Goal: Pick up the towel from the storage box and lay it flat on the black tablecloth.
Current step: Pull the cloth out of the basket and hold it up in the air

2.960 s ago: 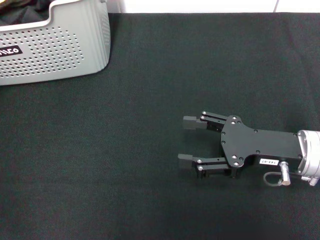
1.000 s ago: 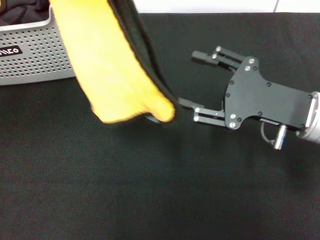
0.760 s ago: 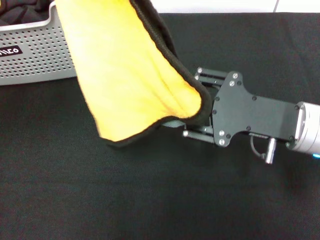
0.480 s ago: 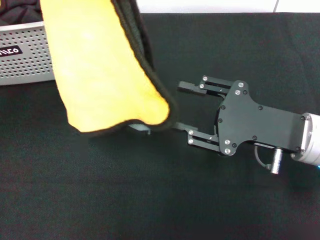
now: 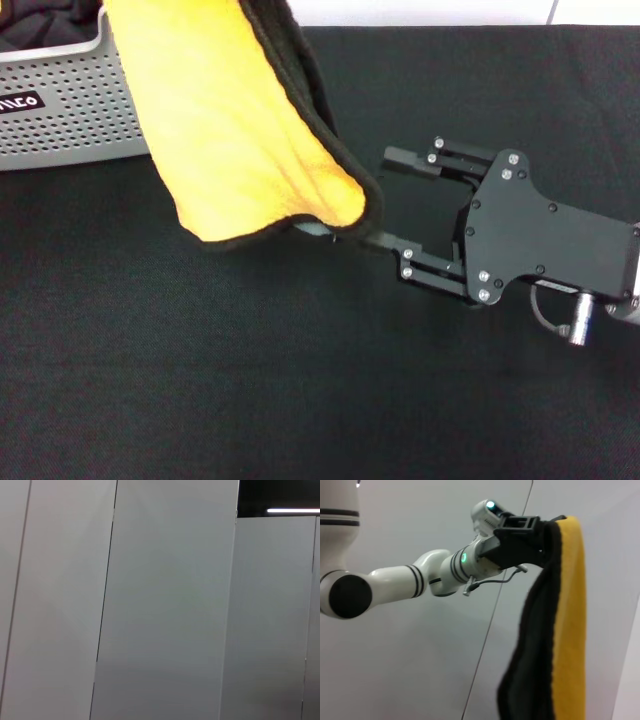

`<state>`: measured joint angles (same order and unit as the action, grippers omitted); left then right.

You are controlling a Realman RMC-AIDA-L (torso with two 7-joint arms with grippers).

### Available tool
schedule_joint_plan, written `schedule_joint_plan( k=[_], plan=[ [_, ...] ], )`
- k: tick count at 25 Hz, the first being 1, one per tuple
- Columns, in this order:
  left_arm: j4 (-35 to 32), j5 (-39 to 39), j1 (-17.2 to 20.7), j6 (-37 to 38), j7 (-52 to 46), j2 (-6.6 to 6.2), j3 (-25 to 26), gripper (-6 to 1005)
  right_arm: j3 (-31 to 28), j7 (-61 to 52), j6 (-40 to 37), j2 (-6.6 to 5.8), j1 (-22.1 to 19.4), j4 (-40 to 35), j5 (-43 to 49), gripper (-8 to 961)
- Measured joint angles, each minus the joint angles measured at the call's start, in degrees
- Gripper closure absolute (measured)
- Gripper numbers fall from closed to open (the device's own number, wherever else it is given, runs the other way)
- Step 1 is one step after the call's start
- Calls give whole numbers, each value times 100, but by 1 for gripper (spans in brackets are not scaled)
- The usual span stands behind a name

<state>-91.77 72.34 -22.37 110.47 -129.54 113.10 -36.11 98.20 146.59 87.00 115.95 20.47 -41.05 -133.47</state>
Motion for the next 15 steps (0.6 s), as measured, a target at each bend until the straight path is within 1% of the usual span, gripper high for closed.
schedule_joint_plan(
  k=[6, 12, 15],
  plan=[
    [1, -35, -11, 5, -1, 0, -126, 993, -19, -23, -3, 6, 198, 199, -42, 522],
    [1, -60, -13, 16, -1, 21, -198, 993, 24, -26, 5, 23, 555, 497, -42, 573],
    [1, -61, -13, 18, -1, 28, -225, 993, 51, -26, 27, 24, 613, 542, -42, 601]
  ],
)
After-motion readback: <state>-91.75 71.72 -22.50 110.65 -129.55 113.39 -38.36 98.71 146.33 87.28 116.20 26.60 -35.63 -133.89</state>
